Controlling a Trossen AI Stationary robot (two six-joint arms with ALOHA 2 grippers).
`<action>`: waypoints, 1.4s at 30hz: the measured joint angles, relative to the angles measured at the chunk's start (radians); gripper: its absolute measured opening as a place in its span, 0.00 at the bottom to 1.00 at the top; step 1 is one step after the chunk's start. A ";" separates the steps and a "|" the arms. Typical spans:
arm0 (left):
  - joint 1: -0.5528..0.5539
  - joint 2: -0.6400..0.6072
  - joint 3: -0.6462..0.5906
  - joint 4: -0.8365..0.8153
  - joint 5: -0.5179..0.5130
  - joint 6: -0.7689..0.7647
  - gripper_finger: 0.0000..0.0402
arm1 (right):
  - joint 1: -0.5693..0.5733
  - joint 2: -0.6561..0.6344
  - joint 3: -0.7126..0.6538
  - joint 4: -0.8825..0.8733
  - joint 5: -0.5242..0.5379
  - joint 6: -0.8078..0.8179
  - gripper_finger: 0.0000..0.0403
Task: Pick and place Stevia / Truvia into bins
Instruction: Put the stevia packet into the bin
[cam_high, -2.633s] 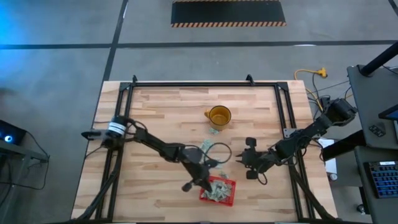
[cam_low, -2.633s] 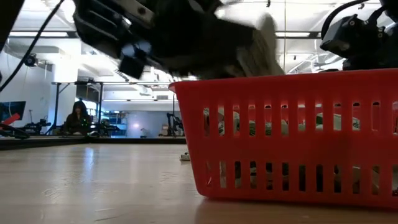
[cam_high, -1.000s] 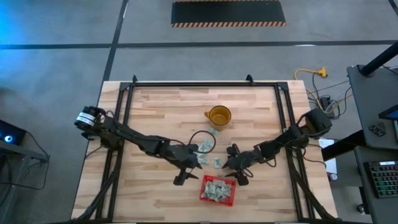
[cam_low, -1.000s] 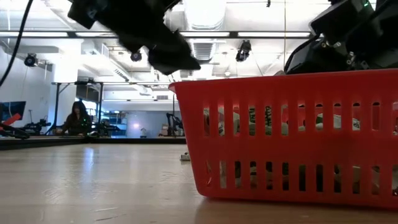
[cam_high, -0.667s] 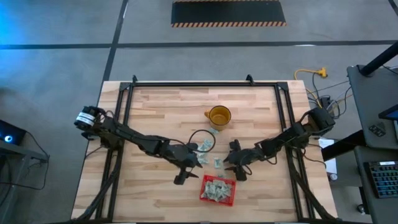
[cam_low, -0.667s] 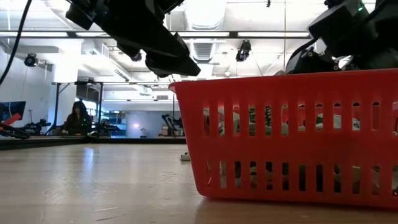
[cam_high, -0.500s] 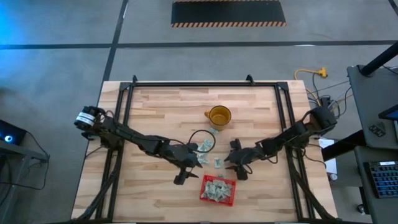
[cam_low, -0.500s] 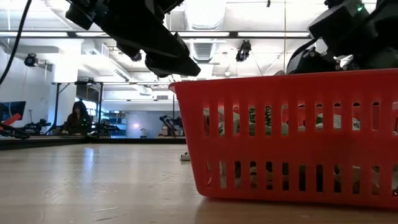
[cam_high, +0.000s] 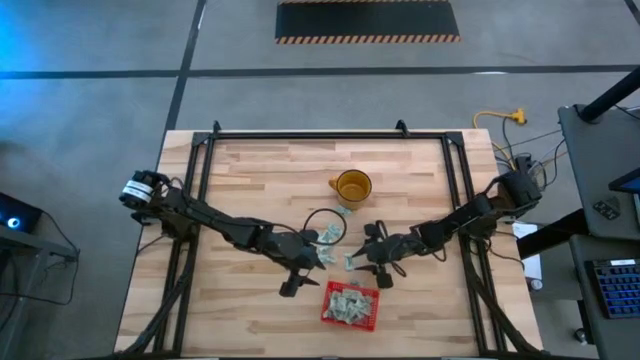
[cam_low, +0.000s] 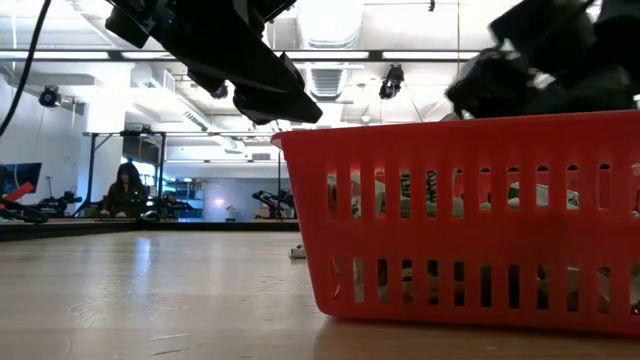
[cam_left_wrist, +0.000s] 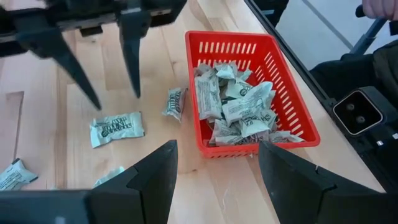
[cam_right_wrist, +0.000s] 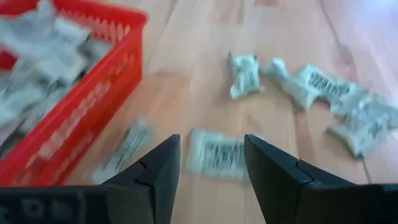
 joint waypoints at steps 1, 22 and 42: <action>0.000 0.000 0.000 0.000 0.000 0.000 0.51 | -0.006 0.008 0.005 0.004 0.000 0.001 0.42; 0.000 0.000 -0.001 -0.004 0.000 0.000 0.51 | -0.031 0.088 0.077 0.008 -0.088 -0.005 0.45; 0.000 0.000 -0.013 -0.004 0.000 0.001 0.51 | -0.034 0.146 0.091 -0.067 0.001 -0.010 0.31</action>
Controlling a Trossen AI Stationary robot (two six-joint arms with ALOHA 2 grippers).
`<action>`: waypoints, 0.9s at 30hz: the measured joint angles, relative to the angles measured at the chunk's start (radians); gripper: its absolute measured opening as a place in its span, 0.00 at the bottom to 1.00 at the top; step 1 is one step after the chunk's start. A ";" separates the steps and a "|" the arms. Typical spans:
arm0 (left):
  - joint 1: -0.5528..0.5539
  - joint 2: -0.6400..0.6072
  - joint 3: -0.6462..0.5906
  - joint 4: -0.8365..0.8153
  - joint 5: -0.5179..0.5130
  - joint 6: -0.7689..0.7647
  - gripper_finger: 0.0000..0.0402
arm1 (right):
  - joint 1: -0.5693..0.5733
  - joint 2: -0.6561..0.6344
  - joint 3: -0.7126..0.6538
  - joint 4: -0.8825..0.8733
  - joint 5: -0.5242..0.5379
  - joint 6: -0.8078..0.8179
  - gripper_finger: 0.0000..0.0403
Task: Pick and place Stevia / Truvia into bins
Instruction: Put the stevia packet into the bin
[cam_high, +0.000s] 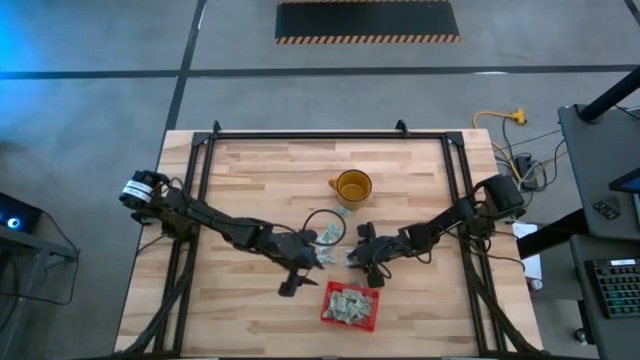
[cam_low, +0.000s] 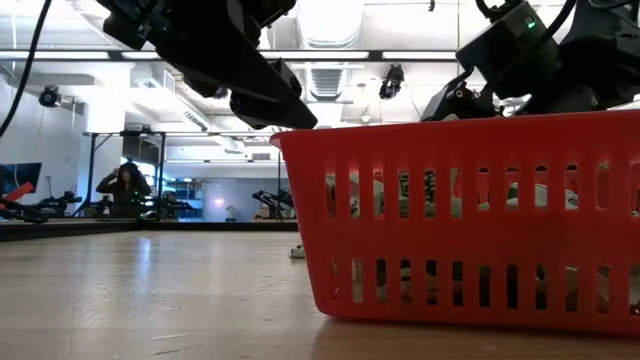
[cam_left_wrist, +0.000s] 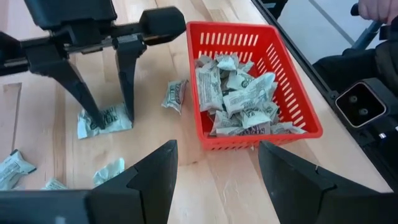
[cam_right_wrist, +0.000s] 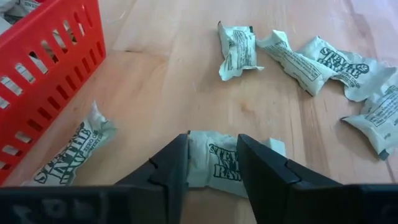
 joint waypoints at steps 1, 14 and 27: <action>0.000 0.000 -0.004 0.000 0.000 0.000 0.51 | 0.000 0.000 0.000 -0.001 0.001 0.000 0.30; 0.002 0.000 -0.023 0.003 0.000 0.000 0.51 | 0.004 -0.013 -0.003 -0.016 -0.099 0.004 0.05; 0.002 0.000 -0.023 0.005 0.000 -0.001 0.51 | 0.112 -0.013 0.000 -0.012 -0.195 0.039 0.07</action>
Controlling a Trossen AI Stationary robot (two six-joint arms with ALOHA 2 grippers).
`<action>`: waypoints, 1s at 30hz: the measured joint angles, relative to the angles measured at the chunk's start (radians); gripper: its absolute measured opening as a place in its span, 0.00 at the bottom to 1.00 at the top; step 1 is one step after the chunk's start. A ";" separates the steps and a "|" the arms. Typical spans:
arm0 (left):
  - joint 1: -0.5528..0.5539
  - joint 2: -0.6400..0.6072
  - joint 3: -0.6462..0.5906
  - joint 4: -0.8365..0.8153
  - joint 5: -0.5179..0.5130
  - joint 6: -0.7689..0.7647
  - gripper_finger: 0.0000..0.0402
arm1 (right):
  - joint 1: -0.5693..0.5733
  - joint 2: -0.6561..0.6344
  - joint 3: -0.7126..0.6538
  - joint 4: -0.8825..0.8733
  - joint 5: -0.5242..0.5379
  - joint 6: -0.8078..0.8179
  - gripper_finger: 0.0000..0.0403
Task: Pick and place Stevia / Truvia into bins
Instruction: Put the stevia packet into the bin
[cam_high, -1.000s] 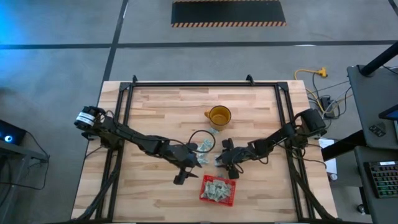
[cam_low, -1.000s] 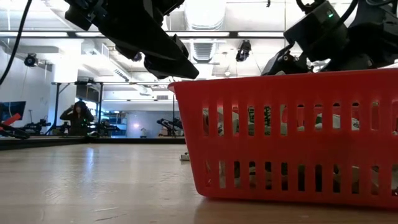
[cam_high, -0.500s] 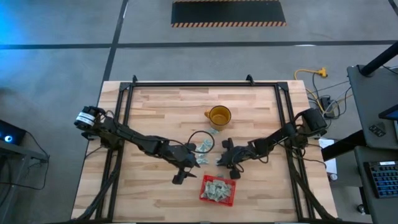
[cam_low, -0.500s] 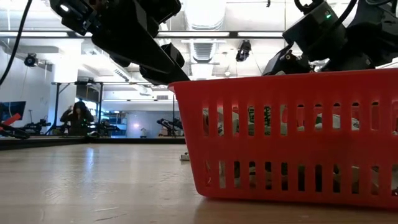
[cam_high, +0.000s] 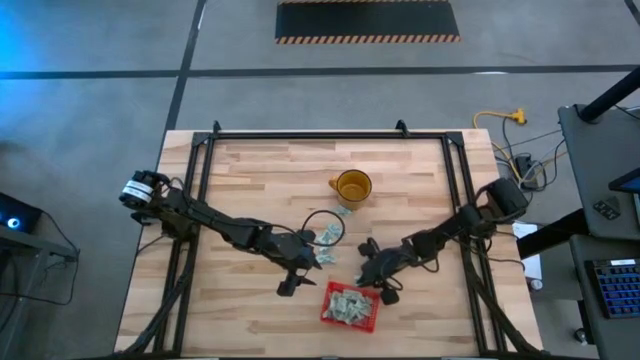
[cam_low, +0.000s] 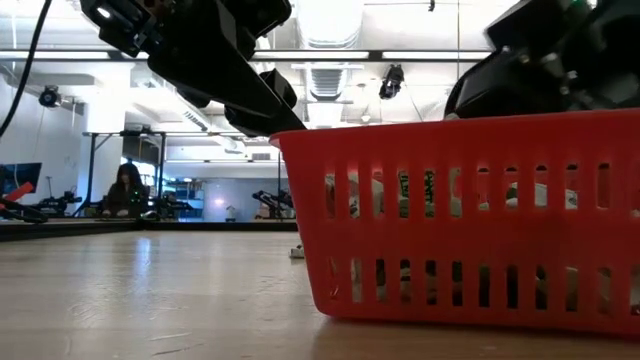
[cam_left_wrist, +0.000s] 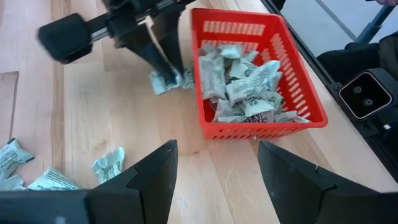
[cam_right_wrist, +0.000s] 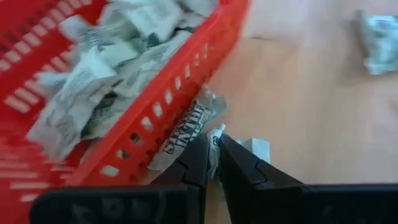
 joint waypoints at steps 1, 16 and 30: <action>0.000 0.000 0.000 0.000 0.000 0.000 0.51 | 0.007 0.000 0.000 0.000 -0.001 0.000 0.07; 0.000 0.000 -0.006 0.000 0.000 -0.001 0.51 | 0.022 -0.038 -0.005 -0.085 0.272 -0.032 0.04; 0.000 0.000 -0.010 0.006 0.000 -0.001 0.51 | 0.056 -0.329 -0.009 -0.232 0.384 -0.058 0.03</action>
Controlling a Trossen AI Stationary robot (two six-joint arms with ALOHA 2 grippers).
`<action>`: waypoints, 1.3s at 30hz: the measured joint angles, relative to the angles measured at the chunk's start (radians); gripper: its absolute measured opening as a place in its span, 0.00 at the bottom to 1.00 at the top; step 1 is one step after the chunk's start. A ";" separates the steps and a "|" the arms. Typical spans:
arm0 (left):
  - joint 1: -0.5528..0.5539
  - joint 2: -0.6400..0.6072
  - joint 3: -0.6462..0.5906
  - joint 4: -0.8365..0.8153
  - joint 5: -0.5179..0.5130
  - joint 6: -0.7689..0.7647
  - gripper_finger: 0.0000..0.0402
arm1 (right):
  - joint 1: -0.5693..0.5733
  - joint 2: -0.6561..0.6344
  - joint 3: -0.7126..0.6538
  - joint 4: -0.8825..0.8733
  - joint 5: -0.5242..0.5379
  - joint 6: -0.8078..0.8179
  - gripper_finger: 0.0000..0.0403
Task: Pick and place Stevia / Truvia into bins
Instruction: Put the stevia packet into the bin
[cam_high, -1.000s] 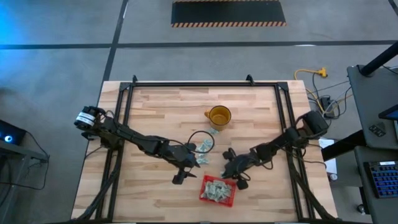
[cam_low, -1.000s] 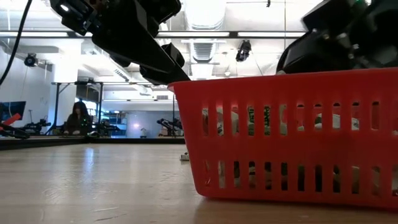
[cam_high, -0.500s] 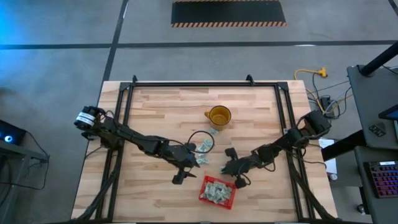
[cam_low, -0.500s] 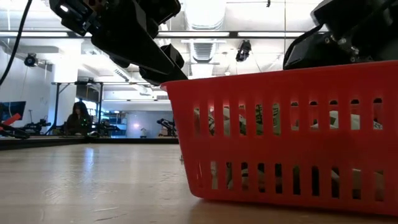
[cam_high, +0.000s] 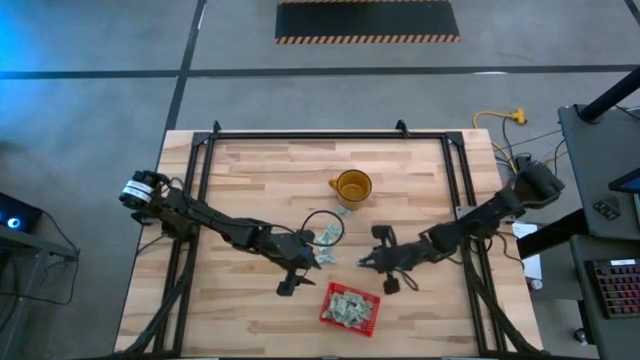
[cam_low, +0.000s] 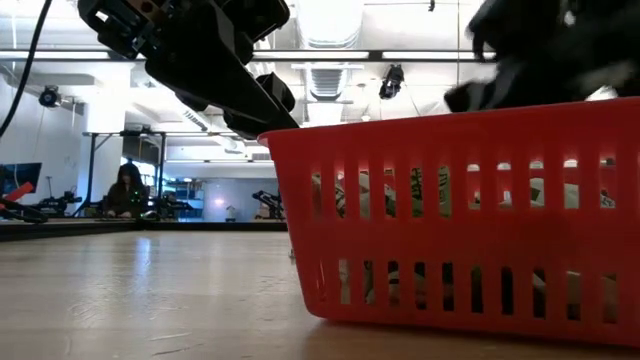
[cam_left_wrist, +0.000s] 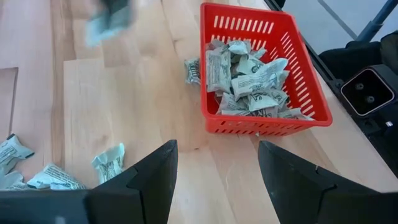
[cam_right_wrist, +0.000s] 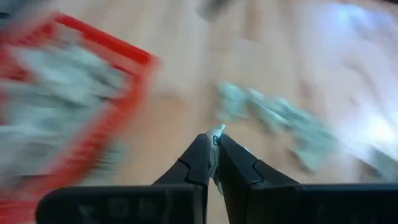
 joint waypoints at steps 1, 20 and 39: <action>0.000 0.000 -0.001 -0.001 -0.001 0.000 0.51 | 0.010 -0.016 0.000 0.004 -0.039 0.000 0.03; 0.004 0.000 -0.004 0.023 -0.061 0.001 0.51 | 0.099 0.165 0.122 0.206 -0.413 0.050 0.13; 0.011 0.061 -0.087 0.061 -0.319 -0.026 0.51 | 0.097 0.065 0.232 -0.191 -0.211 0.013 0.45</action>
